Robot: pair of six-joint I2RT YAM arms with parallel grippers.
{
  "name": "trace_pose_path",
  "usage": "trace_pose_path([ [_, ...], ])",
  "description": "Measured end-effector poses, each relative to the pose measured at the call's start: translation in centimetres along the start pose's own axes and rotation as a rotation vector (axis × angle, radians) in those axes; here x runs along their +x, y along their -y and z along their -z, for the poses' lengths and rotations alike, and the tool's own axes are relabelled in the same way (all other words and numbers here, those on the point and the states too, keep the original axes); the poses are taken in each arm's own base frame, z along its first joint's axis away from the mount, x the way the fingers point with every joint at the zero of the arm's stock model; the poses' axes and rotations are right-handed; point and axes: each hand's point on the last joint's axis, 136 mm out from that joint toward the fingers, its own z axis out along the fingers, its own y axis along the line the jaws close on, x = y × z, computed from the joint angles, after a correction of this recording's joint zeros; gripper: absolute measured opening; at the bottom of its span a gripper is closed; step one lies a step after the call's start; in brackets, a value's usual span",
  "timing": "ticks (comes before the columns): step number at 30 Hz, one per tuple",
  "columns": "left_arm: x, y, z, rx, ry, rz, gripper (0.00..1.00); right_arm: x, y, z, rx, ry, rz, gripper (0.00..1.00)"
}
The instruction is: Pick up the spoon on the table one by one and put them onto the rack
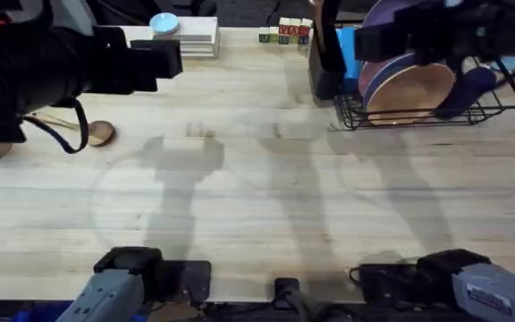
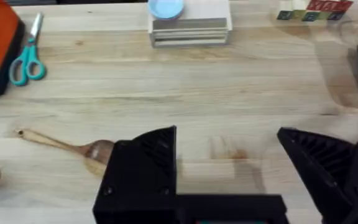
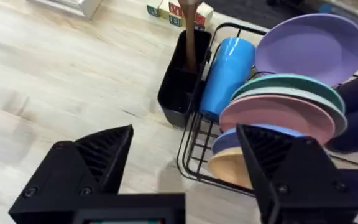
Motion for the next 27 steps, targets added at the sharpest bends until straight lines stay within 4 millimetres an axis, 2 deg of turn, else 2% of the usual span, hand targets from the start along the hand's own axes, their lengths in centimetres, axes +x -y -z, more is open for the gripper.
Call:
trace_pose_path([
  [5, 0.1, -0.9, 0.0, -0.052, -0.006, -0.003, 0.993, -0.7, 0.1, 2.8, 0.023, 0.054, 0.005, 0.996],
  [11, 0.5, -2.1, 0.1, -0.102, -0.022, -0.021, 0.991, -1.3, 0.8, 4.2, 0.073, 0.089, 0.007, 0.996],
  [12, 1.2, -3.7, 0.2, -0.142, -0.052, -0.038, 0.990, -1.2, 1.0, 4.2, 0.082, 0.086, 0.007, 0.996],
  [14, 1.6, -4.9, 0.4, -0.169, -0.067, -0.040, 0.991, -1.2, 1.0, 4.2, 0.086, 0.087, 0.006, 0.996],
  [15, 1.9, -7.0, 0.7, -0.207, -0.080, -0.042, 0.992, -1.2, 1.1, 4.2, 0.088, 0.086, 0.006, 0.996],
  [22, 1.9, -12.8, 1.7, -0.343, -0.071, -0.048, 0.991, -1.2, 1.1, 4.2, 0.089, 0.086, 0.006, 0.996],
  [27, 2.6, -16.7, 0.7, -0.416, -0.114, -0.009, 0.993, -1.2, 1.1, 4.2, 0.089, 0.086, 0.006, 0.996],
])
